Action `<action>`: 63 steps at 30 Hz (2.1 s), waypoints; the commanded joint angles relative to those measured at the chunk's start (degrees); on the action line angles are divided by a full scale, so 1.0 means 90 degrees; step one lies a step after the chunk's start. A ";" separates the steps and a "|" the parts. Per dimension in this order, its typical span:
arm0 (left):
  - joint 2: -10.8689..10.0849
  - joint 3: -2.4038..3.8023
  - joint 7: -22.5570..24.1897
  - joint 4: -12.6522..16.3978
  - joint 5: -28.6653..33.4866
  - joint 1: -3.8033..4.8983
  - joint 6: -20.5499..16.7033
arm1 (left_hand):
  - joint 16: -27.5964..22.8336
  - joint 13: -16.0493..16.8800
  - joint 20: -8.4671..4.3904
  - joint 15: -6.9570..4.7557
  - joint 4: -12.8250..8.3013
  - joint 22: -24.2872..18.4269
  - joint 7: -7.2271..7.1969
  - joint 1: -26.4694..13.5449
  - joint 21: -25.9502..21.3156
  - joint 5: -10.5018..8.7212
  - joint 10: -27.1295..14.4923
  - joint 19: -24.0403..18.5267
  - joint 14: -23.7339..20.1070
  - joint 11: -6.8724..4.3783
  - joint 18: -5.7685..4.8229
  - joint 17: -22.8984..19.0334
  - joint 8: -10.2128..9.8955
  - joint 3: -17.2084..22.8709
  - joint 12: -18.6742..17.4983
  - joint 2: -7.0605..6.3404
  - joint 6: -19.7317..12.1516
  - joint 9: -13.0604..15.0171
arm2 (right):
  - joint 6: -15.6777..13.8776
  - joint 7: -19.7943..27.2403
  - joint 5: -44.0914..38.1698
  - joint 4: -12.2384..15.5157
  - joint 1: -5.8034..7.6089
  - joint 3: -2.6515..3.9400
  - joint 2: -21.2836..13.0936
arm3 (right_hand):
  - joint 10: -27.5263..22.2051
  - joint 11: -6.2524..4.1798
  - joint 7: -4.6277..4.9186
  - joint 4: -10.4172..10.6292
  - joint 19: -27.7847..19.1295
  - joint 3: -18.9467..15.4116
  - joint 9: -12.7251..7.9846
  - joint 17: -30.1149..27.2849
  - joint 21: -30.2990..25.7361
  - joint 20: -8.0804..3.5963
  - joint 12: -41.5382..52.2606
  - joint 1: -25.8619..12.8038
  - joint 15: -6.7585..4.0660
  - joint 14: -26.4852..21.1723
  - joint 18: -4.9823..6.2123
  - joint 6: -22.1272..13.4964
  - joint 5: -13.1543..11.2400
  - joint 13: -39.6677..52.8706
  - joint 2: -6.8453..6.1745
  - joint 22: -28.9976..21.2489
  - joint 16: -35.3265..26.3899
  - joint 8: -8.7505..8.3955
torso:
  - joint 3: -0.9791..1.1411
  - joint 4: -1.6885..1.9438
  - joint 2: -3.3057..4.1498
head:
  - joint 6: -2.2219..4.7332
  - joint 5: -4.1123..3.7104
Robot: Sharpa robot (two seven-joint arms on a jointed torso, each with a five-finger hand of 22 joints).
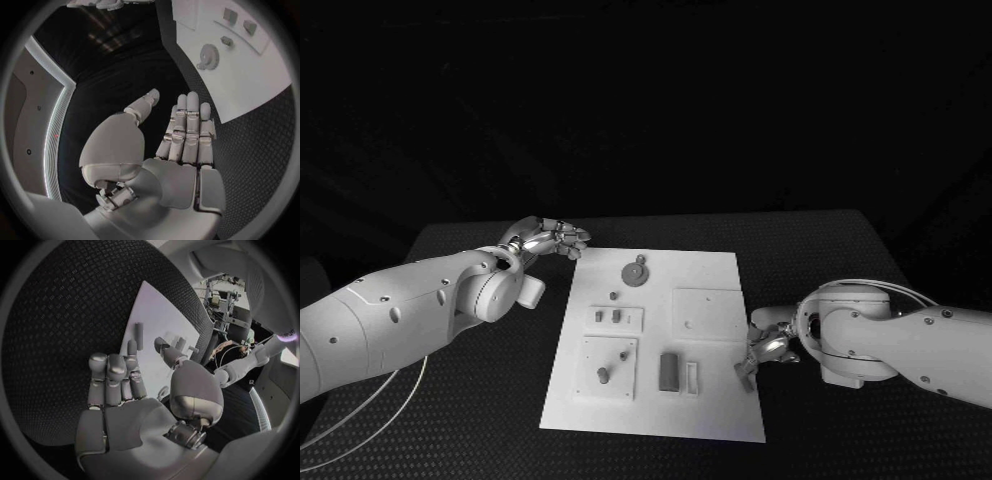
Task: Assemble the parts on the task board
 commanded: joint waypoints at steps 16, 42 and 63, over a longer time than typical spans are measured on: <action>-0.0019 0.0002 0.0057 0.0036 0.0021 0.0000 0.0130 | -0.0041 0.0013 -0.0007 0.0001 0.0014 0.0032 -0.0018 -0.0006 -0.0038 -0.0027 0.0005 0.0041 0.0045 -0.0001 0.0070 0.0017 0.0039 -0.0029 0.0051 -0.0042 -0.0005 -0.0008 | -0.0162 -0.0248 -0.1007 -0.0034 -0.0405 0.0000 0.0273 | 0.0134 -0.0036 -0.0048 0.0002 0.0061 -0.0089 0.0005 0.0011 0.0024 0.0007 -0.0045 -0.0183 -0.0067 0.0076 0.0341 0.0157 -0.0034 0.0021 0.0143 0.0000 -0.0025 0.0051 | 0.0002 0.0005 0.0003 | -0.0078 0.0020; -0.0047 0.0002 0.0038 0.0059 0.0021 0.0000 0.0191 | -0.0054 0.0024 -0.0008 0.0000 0.0024 0.0039 -0.0019 -0.0013 -0.0048 -0.0026 -0.0012 0.0046 0.0045 -0.0001 0.0071 0.0033 0.0044 -0.0033 0.0072 -0.0024 -0.0005 -0.0011 | -0.0423 -0.0272 -0.3137 -0.0005 -0.0706 0.0000 0.0613 | 0.0281 -0.0062 -0.0073 -0.0406 0.0149 0.0508 -0.0041 -0.0009 0.0009 -0.0031 -0.0139 0.0679 -0.0090 0.0169 0.0341 0.0260 -0.0035 0.0069 0.0053 -0.0041 -0.0098 0.0025 | -0.0007 0.0000 -0.0006 | -0.0131 0.0120; -0.0053 0.0000 0.0032 0.0057 0.0021 0.0000 0.0188 | -0.0060 0.0030 -0.0008 0.0000 0.0025 0.0043 -0.0018 -0.0013 -0.0053 -0.0025 -0.0021 0.0048 0.0047 -0.0001 0.0072 0.0042 0.0044 -0.0035 0.0084 -0.0019 -0.0009 -0.0014 | -0.0696 -0.0252 -0.0674 -0.0033 -0.0701 0.0003 0.0442 | 0.0327 -0.0022 -0.0036 -0.0434 0.0128 0.1460 -0.0164 0.0012 0.0008 0.0123 -0.0262 0.0682 -0.0041 0.0195 0.0341 0.0310 0.1085 0.0150 0.0732 -0.0032 -0.0182 -0.0055 | -0.0007 0.0006 -0.0003 | -0.0155 0.0119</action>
